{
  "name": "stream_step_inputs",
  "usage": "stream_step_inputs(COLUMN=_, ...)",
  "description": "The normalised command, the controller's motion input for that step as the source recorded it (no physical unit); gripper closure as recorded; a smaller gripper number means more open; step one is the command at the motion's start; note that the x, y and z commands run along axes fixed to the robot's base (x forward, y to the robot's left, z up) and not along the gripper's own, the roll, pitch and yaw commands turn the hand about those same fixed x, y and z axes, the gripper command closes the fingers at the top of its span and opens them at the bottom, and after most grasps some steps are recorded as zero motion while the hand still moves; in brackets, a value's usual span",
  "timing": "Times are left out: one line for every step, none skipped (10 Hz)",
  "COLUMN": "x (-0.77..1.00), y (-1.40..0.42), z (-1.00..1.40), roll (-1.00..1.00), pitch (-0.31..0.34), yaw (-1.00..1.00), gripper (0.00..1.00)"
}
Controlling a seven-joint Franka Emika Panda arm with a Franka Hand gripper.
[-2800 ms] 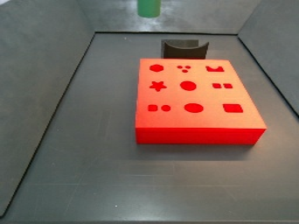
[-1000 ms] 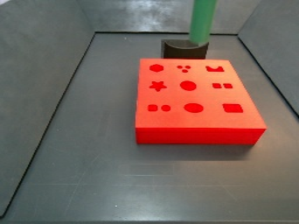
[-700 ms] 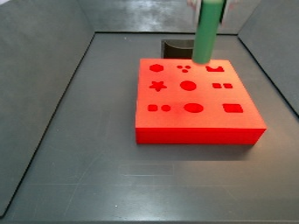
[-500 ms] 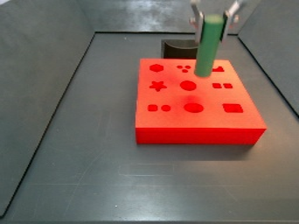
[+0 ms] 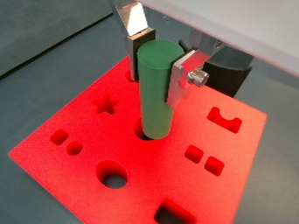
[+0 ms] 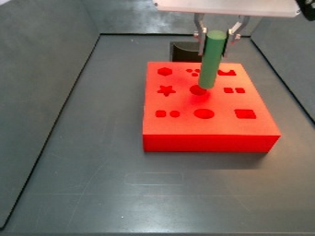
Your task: Insert the round object.
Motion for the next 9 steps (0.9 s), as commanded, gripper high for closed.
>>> stream_step_inputs(x=0.0, y=0.01, z=-0.04, roll=0.0, pitch=0.0, yaw=0.0, gripper=1.0)
stream_step_inputs(x=0.0, y=0.09, z=-0.21, roll=0.0, pitch=0.0, yaw=0.0, gripper=1.0)
stream_step_inputs(x=-0.04, y=0.07, z=-0.25, roll=-0.12, pitch=0.019, yaw=0.0, gripper=1.0)
stream_step_inputs(x=0.0, y=0.11, z=-0.25, roll=-0.14, pitch=0.044, yaw=-0.01, gripper=1.0)
stream_step_inputs(x=0.0, y=0.1, z=-0.28, roll=-0.22, pitch=0.043, yaw=-0.03, gripper=1.0)
stream_step_inputs(x=0.0, y=0.1, z=-0.28, roll=-0.32, pitch=0.043, yaw=-0.07, gripper=1.0)
stream_step_inputs(x=-0.05, y=0.16, z=-0.32, roll=-0.37, pitch=0.063, yaw=-0.11, gripper=1.0)
stream_step_inputs(x=-0.14, y=0.05, z=-0.06, roll=-0.4, pitch=0.066, yaw=-0.17, gripper=1.0)
stream_step_inputs(x=-0.22, y=0.0, z=0.0, roll=-0.44, pitch=0.054, yaw=-0.15, gripper=1.0)
